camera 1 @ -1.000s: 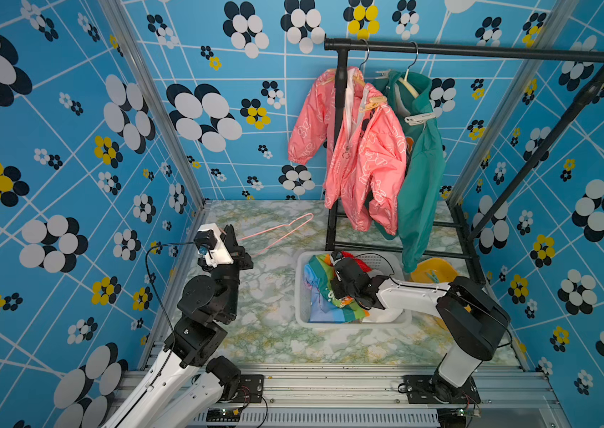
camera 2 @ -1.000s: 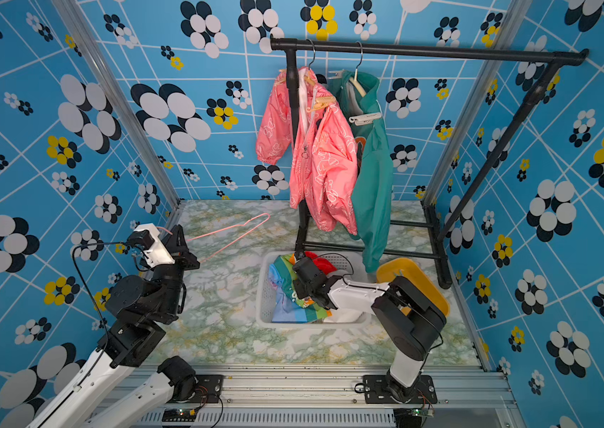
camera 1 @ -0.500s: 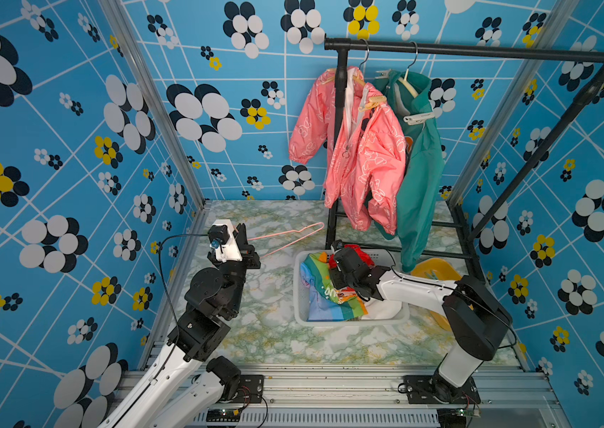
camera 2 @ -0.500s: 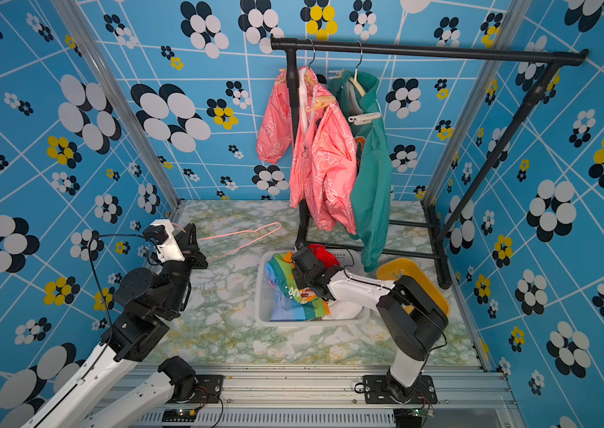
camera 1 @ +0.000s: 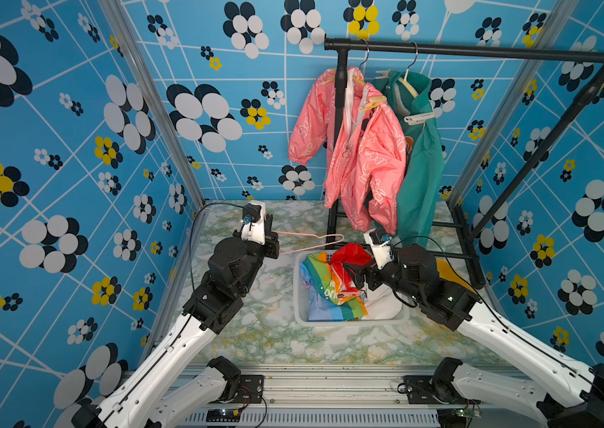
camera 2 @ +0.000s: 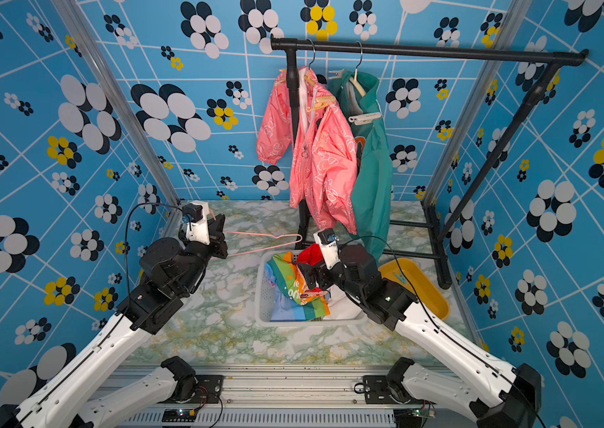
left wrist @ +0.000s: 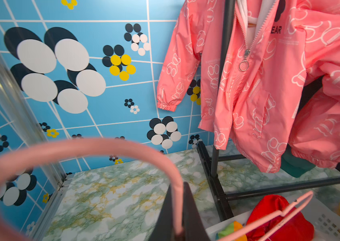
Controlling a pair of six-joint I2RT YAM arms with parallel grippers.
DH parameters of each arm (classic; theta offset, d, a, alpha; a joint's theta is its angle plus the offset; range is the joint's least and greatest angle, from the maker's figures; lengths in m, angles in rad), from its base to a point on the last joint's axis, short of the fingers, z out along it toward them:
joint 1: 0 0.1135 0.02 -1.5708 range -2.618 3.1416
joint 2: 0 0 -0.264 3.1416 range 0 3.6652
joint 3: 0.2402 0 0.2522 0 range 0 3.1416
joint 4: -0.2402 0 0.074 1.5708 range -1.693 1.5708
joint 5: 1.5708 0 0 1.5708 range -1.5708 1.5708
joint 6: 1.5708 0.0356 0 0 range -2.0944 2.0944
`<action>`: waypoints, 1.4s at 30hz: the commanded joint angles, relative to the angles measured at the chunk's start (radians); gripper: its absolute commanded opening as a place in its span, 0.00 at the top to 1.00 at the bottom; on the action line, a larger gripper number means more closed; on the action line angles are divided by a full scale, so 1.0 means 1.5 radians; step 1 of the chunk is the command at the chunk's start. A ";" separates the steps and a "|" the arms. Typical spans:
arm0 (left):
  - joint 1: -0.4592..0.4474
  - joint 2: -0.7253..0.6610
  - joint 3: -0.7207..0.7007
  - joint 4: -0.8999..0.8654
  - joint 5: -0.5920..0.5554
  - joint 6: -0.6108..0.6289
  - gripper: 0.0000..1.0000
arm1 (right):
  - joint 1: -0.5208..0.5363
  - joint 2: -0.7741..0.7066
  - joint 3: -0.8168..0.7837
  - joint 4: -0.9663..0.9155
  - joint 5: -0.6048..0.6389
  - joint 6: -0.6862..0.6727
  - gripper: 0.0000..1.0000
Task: Remove the clothespins securing jackets to the hanger
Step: Adjust the jacket in the basket, then place the hanger at the clothesline.
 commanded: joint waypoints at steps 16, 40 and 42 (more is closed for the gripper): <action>0.061 0.097 0.123 -0.094 0.402 0.050 1.00 | -0.002 0.052 0.048 -0.105 -0.103 -0.109 0.38; 0.071 0.068 0.080 -0.034 0.308 0.043 0.16 | -0.002 0.005 0.040 -0.083 -0.010 -0.038 1.00; 0.072 0.019 0.034 -0.018 0.282 0.026 0.02 | -0.002 -0.010 0.039 -0.077 0.008 -0.037 1.00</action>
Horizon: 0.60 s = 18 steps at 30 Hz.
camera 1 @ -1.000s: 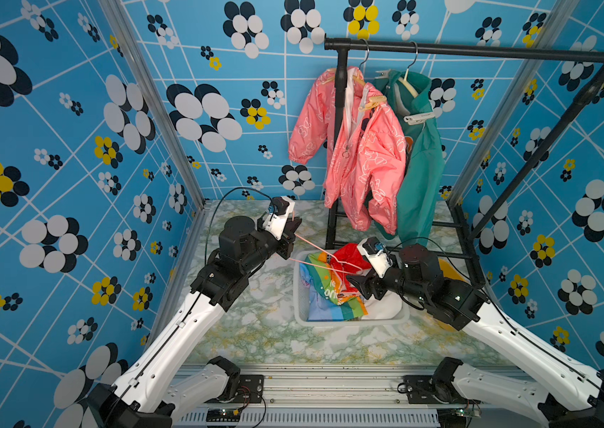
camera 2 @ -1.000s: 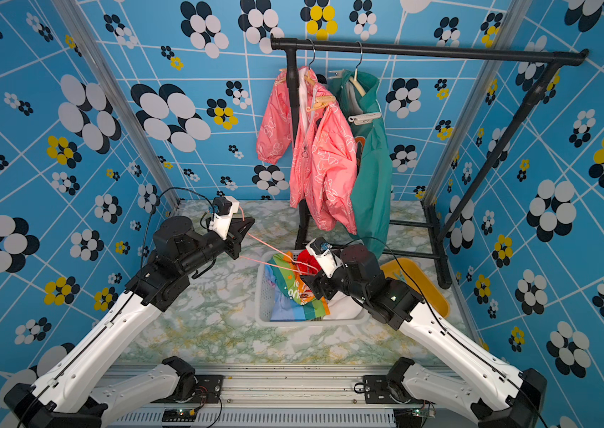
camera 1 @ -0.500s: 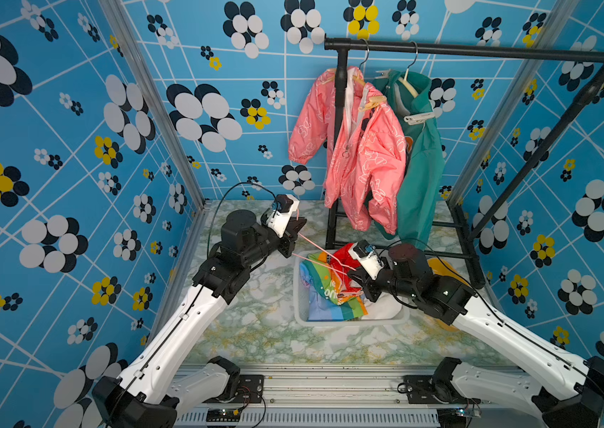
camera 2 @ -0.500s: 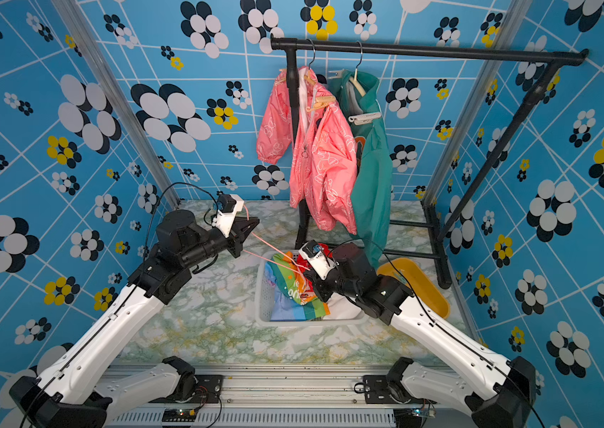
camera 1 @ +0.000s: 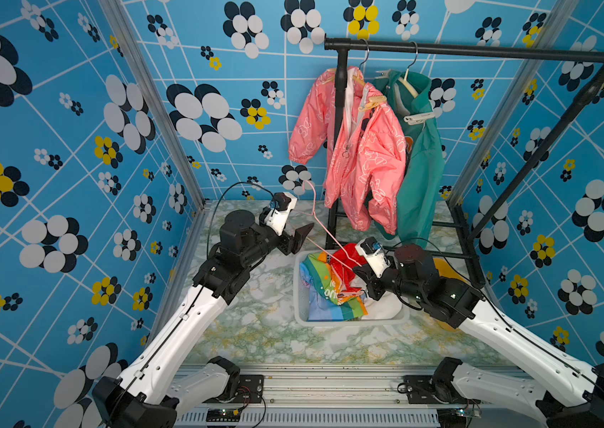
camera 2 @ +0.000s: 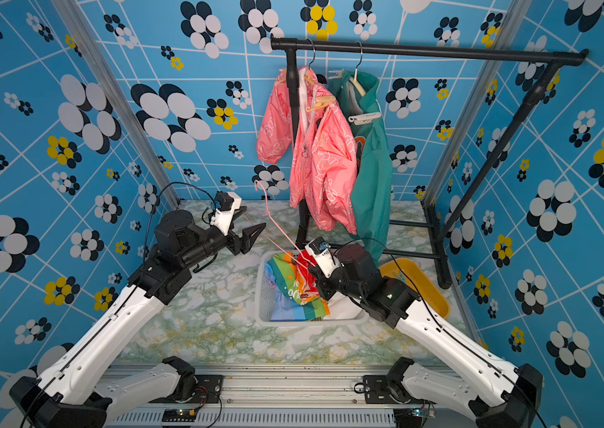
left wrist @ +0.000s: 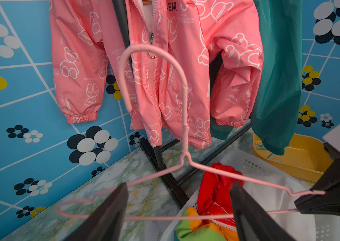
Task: Remove the clothespins securing jackets to the hanger
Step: Place the hanger at the clothesline.
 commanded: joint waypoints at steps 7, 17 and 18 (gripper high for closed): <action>0.014 -0.206 -0.134 0.023 -0.142 -0.039 0.01 | -0.001 -0.123 0.050 0.025 -0.026 0.002 1.00; 0.017 -0.183 -0.142 0.043 -0.140 -0.058 0.01 | 0.000 -0.212 0.050 0.163 0.231 -0.150 1.00; 0.018 -0.173 -0.139 0.045 -0.136 -0.060 0.01 | -0.001 -0.212 0.058 0.176 0.228 -0.162 1.00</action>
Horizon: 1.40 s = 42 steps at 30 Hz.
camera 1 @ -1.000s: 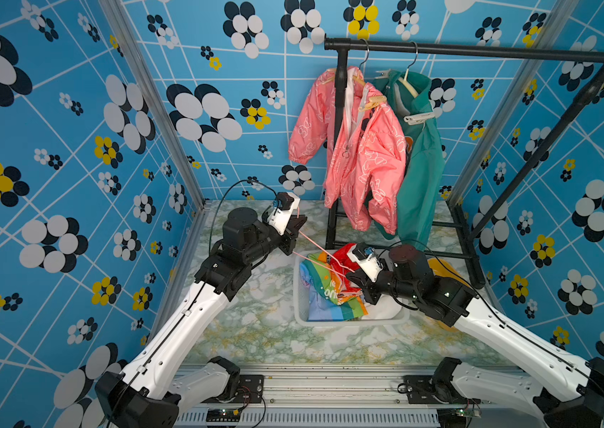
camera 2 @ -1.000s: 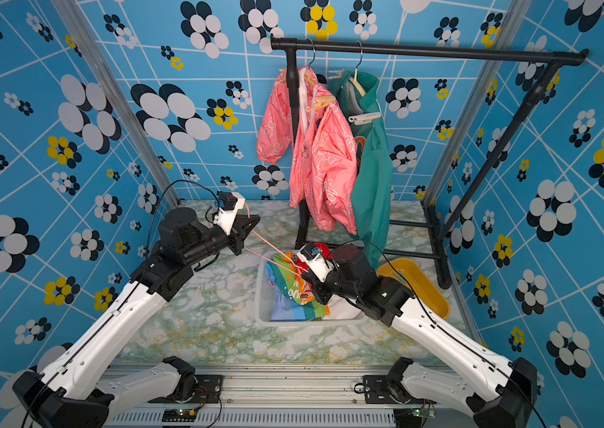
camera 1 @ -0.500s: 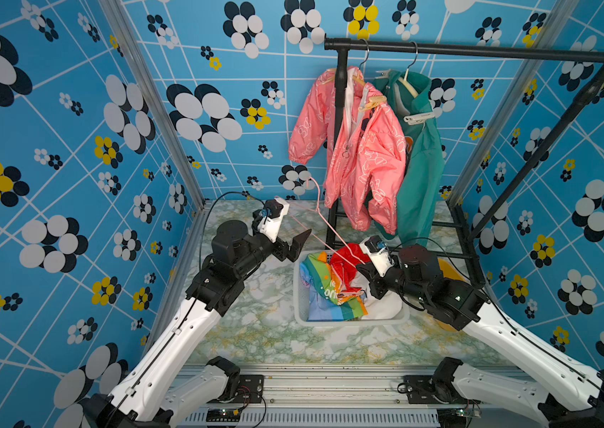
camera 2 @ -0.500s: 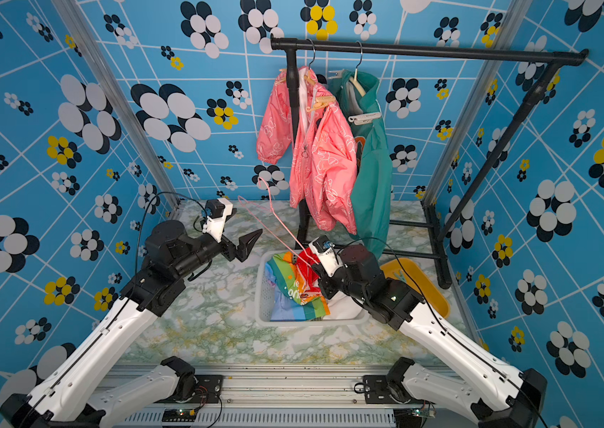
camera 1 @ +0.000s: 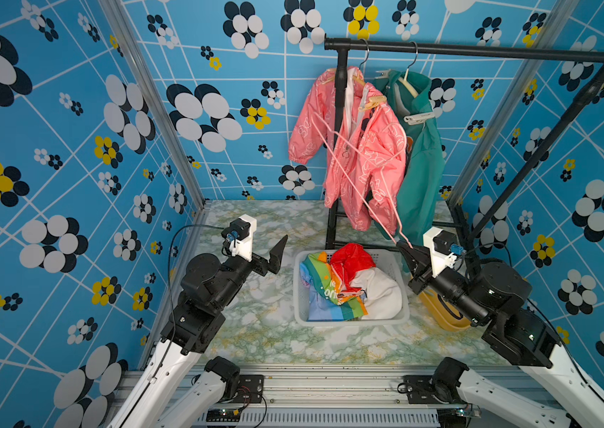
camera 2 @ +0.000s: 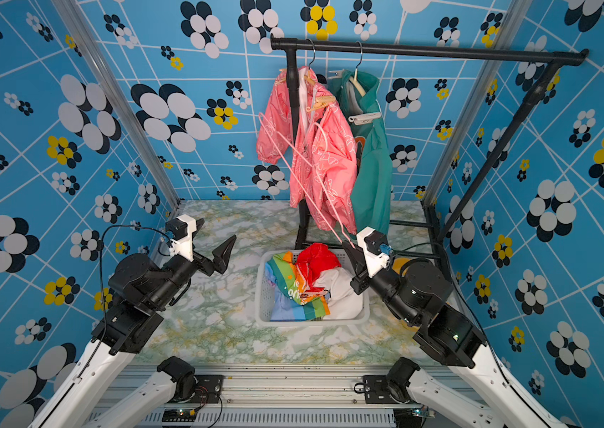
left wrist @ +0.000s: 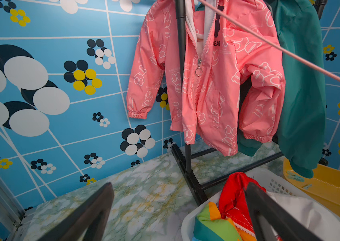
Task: Remove the clothespins securing jackets to the hanger
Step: Place the hanger at the clothesline.
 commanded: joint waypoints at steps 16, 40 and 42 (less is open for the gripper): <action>0.006 0.076 -0.010 0.061 0.023 -0.024 0.01 | 0.000 -0.039 0.137 0.036 0.348 -0.241 1.00; 0.007 0.114 -0.029 0.085 0.044 -0.019 0.00 | -0.266 0.099 0.048 -0.126 0.339 0.071 1.00; 0.007 0.114 -0.030 0.084 0.040 -0.017 0.01 | -0.276 0.117 0.042 -0.100 0.338 0.069 1.00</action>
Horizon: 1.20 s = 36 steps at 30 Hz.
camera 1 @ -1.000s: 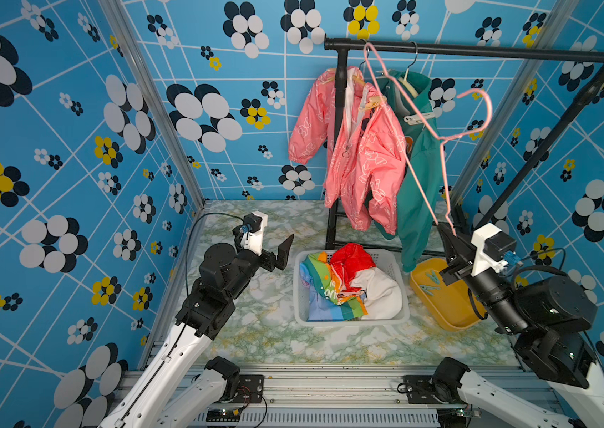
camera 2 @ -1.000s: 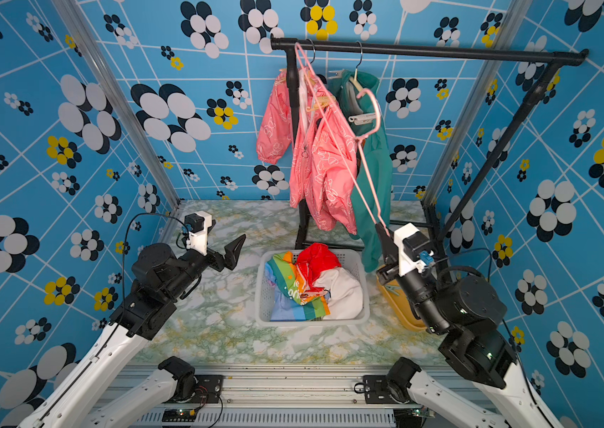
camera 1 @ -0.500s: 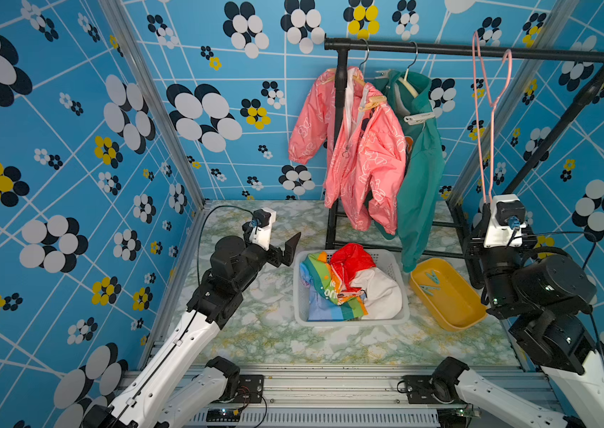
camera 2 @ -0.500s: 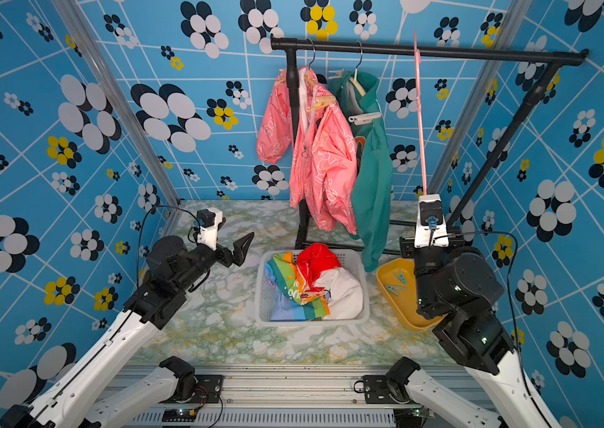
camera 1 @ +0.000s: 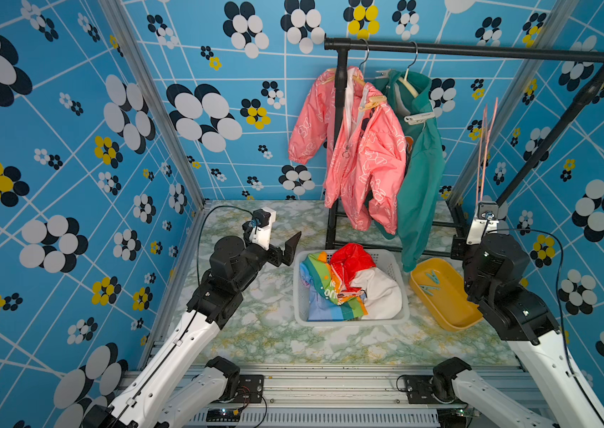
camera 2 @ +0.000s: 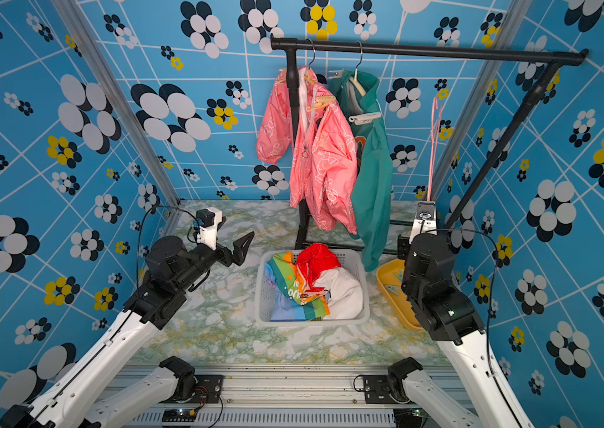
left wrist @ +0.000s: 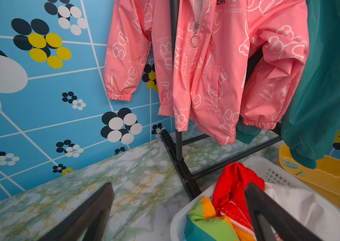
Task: Remove the clothespins securing jackets to the hanger
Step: Place the hanger at the clothesline.
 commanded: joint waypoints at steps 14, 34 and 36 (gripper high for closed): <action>0.008 -0.003 -0.021 0.010 -0.005 0.003 0.01 | -0.151 0.200 0.298 0.015 -0.261 -0.009 1.00; 0.009 0.006 -0.021 0.006 -0.007 -0.008 0.00 | -0.343 0.341 0.332 -0.092 -0.365 0.143 1.00; 0.009 0.011 -0.018 0.004 -0.004 -0.008 0.01 | -0.382 0.340 0.324 -0.090 -0.383 0.168 1.00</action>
